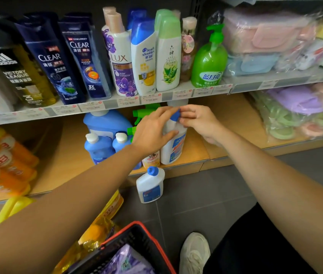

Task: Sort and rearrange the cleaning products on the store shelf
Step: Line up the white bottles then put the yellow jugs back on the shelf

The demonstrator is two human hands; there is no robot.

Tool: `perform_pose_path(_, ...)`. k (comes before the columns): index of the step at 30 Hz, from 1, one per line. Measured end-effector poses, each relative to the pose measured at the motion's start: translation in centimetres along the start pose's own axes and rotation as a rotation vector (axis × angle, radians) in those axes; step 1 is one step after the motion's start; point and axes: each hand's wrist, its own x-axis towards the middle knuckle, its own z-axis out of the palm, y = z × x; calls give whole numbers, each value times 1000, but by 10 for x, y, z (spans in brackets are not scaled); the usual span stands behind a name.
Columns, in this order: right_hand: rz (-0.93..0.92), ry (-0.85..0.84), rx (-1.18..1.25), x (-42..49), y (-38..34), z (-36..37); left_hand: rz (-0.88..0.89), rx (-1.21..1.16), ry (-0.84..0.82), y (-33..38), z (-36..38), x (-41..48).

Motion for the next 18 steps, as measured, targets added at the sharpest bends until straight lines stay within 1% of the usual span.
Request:
perform_pose_path(2, 27, 38, -11, 1, 8, -10, 5, -23, -1, -3, 2, 9)
perform_pose_path(5, 94, 189, -124, 8, 26, -25, 21, 10, 15, -8, 5, 16)
perform_pose_path(7, 162, 220, -208, 17, 39, -32, 69, 58, 3, -13, 7, 18)
perform_pose_path(9, 208, 222, -234, 31, 49, -38, 92, 77, -5, -19, 9, 18)
perform_pose_path(13, 225, 205, -153, 60, 67, -38, 92, 38, -33, -25, 14, 16)
perform_pose_path(18, 244, 227, 1, 91, 101, -30, 76, -37, -5, -25, 14, 14)
